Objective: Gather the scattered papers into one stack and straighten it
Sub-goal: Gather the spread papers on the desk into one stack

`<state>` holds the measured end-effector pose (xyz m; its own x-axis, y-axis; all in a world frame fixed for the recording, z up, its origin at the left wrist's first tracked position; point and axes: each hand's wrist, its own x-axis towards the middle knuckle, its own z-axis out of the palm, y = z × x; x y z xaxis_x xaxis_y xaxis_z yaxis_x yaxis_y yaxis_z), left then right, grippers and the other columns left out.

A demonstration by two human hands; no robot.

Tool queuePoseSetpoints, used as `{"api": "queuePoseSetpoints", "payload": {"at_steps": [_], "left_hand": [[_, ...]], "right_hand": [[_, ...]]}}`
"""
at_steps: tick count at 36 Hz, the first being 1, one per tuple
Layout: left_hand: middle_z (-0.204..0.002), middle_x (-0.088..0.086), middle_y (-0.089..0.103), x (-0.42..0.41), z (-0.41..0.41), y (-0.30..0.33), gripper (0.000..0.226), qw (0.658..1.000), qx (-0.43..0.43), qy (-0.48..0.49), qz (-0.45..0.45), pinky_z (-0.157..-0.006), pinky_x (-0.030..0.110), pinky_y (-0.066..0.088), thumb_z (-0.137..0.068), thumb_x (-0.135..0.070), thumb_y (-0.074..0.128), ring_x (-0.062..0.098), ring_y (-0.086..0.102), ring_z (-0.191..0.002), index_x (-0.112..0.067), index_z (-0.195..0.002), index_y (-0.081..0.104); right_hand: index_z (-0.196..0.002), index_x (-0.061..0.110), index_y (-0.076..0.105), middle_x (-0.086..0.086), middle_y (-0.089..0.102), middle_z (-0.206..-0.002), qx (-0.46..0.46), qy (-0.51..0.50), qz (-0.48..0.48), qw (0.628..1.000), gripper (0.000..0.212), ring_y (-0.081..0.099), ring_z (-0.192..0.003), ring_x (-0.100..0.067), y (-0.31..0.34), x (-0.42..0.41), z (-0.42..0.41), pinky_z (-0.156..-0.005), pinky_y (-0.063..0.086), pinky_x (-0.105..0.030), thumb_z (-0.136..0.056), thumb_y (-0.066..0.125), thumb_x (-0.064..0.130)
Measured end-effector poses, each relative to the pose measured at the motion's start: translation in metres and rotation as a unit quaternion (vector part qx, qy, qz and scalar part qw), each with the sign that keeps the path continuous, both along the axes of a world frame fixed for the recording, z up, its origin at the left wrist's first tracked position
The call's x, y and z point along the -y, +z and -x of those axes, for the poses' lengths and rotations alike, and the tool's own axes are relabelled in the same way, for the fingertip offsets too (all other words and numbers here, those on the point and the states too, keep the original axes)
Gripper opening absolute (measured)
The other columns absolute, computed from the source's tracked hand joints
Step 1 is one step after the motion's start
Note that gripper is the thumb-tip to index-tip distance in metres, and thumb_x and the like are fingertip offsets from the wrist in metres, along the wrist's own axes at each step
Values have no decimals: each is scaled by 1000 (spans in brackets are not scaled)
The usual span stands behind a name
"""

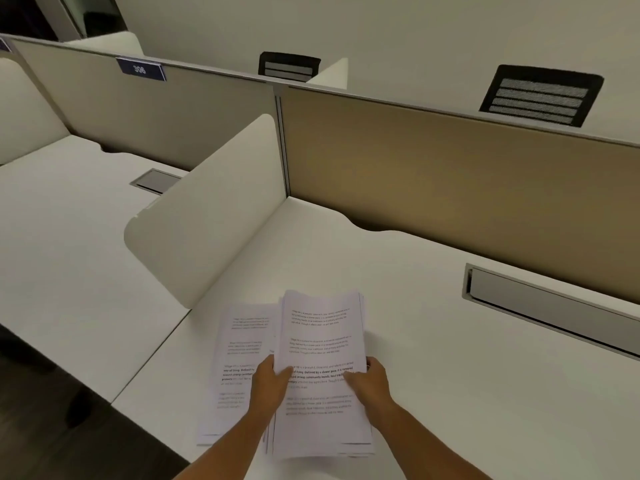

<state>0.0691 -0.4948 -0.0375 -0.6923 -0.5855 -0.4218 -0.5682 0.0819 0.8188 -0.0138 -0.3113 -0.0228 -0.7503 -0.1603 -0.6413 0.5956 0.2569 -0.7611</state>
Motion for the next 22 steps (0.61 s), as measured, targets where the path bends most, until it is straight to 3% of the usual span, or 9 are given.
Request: {"api": "queuePoseSetpoints", "payload": {"at_steps": [7,10,13,16,19,22], "left_hand": [[-117,13,69,14,-1,3,30,999,18,29,28,-89,37,57,-92,-9,64,25,66,-100,-4,-121,62],[-114,12,71,22,-1,1,28,999,21,37,32,-78,29,56,-90,-5,64,21,66,-90,-4,-118,66],[-113,12,71,29,-1,-4,26,998,26,41,32,-76,28,56,-89,-2,65,23,68,-91,-3,-115,67],[-111,16,71,34,2,-11,21,997,49,43,34,-79,32,58,-89,-1,65,26,68,-92,0,-109,69],[-112,22,65,38,3,-15,16,995,85,29,33,-89,47,58,-88,-1,63,35,65,-100,4,-102,68],[-115,22,63,40,1,-19,17,993,116,15,32,-93,50,55,-87,-2,59,38,63,-106,5,-102,66]], "right_hand": [[-102,4,74,-15,77,-100,4,33,-2,999,24,73,-95,-36,-1,23,-3,-86,61,-51,-83,62,-4],[-93,0,74,-15,77,-94,10,47,-20,999,17,74,-86,-31,-5,33,-5,-75,64,-38,-82,62,-4],[-75,6,68,-11,73,-82,8,54,-35,998,14,66,-70,-21,-9,41,-8,-56,54,-25,-82,61,-3],[-75,5,68,-13,72,-85,9,59,-58,997,17,64,-73,-24,-18,48,-9,-66,55,-31,-85,57,-3],[-100,1,72,-18,71,-105,7,77,-122,990,20,69,-94,-32,-26,57,-8,-87,60,-44,-89,56,3],[-121,7,66,-18,60,-125,7,114,-224,968,32,63,-110,-33,-23,67,-10,-98,54,-43,-92,57,14]]}}
